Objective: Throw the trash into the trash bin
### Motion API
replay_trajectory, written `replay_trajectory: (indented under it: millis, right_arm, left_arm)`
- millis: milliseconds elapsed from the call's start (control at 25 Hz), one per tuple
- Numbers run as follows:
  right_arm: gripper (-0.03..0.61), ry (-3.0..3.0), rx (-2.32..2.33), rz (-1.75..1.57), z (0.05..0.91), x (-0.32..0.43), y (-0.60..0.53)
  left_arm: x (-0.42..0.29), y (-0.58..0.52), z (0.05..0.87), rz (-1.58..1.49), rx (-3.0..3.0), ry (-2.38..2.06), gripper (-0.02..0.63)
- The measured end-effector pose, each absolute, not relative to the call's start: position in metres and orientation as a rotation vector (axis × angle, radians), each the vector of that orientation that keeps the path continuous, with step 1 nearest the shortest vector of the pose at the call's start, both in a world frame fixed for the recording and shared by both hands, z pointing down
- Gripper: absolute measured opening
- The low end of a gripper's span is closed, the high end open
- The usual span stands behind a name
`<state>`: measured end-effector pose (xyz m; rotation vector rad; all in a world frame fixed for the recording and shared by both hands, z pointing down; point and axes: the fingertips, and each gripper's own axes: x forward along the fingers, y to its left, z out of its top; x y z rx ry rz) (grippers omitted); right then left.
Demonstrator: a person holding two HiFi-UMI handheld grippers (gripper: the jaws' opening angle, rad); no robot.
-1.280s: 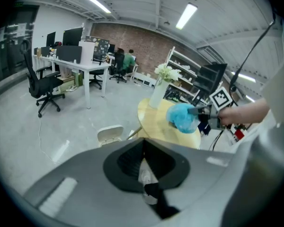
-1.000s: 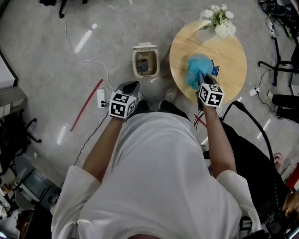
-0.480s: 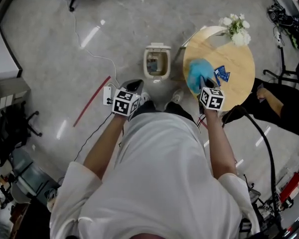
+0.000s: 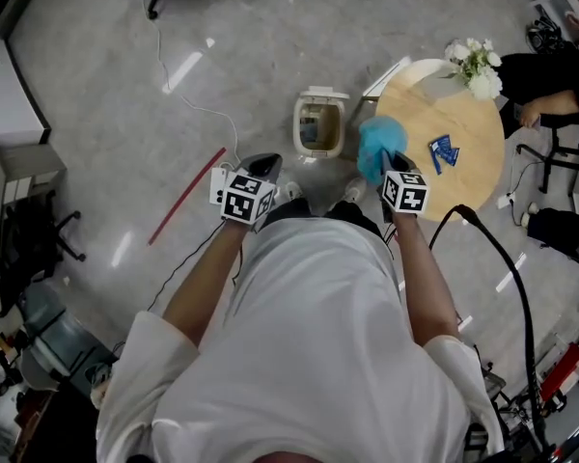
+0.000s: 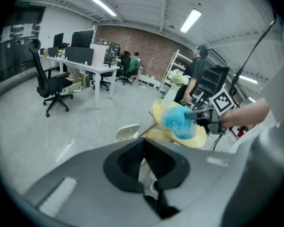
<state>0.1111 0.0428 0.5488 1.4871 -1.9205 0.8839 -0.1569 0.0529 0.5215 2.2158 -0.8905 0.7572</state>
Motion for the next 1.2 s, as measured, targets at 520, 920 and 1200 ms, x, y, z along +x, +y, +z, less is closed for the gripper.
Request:
replay_trajectory:
  millis: [520, 920, 1200]
  right_arm:
    - [0.006, -1.968, 1.389, 0.874, 0.558, 0.058, 0.031]
    - [0.006, -2.017, 1.202, 0.855, 0.568, 0.033, 0.028]
    - [0.006, -2.031, 1.107, 0.866, 0.591, 0.027, 0.031]
  left_arm:
    - [-0.179, 0.048, 0.525, 0.731, 2.201, -0.900, 0.003]
    - [-0.177, 0.047, 0.530, 0.689, 2.129, -0.975, 0.003]
    - [-0.173, 0.057, 0.548, 0.691, 2.062, -1.003, 0.003]
